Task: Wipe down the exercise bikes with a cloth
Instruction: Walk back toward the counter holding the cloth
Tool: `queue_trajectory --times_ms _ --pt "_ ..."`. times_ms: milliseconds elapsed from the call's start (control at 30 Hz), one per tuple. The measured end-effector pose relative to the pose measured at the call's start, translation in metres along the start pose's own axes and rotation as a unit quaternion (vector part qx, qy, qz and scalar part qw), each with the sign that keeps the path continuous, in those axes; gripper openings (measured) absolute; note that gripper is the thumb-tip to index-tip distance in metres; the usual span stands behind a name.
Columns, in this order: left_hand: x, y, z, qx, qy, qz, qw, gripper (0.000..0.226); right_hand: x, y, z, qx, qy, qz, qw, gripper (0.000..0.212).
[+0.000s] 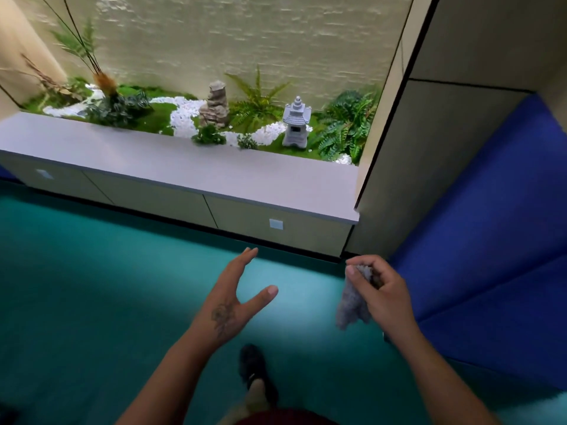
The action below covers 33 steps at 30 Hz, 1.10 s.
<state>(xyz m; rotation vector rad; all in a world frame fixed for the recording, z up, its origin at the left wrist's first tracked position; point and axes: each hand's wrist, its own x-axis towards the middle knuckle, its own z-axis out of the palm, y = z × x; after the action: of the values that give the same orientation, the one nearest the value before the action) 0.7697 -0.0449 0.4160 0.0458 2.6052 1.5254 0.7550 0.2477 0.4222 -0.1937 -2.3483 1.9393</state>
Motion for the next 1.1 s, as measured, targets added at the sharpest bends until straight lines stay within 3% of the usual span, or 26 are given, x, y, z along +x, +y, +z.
queue_trajectory --times_ms 233,400,600,800,967,1100 --pt "0.136 -0.028 -0.012 -0.034 -0.022 -0.011 0.999 0.091 0.118 0.004 0.044 -0.031 0.004 0.02 0.999 0.009" --pt "0.246 -0.049 -0.03 -0.069 -0.074 -0.028 0.995 0.112 0.204 -0.001 0.075 -0.05 0.028 0.04 0.998 0.011" --pt "0.359 -0.055 -0.04 -0.069 -0.124 -0.026 0.99 0.107 0.291 0.002 0.096 -0.059 0.057 0.05 0.995 0.007" --pt "0.444 -0.07 -0.015 -0.081 -0.137 -0.064 0.985 0.112 0.381 0.051 0.107 -0.031 0.053 0.08 0.995 0.014" --pt "0.508 -0.077 0.007 -0.105 -0.124 -0.123 0.979 0.103 0.462 0.079 0.12 -0.009 0.01 0.106 0.994 0.008" --pt "0.56 -0.074 0.022 -0.185 -0.138 -0.173 0.957 0.099 0.519 0.078 0.127 -0.009 -0.052 0.108 0.993 0.003"
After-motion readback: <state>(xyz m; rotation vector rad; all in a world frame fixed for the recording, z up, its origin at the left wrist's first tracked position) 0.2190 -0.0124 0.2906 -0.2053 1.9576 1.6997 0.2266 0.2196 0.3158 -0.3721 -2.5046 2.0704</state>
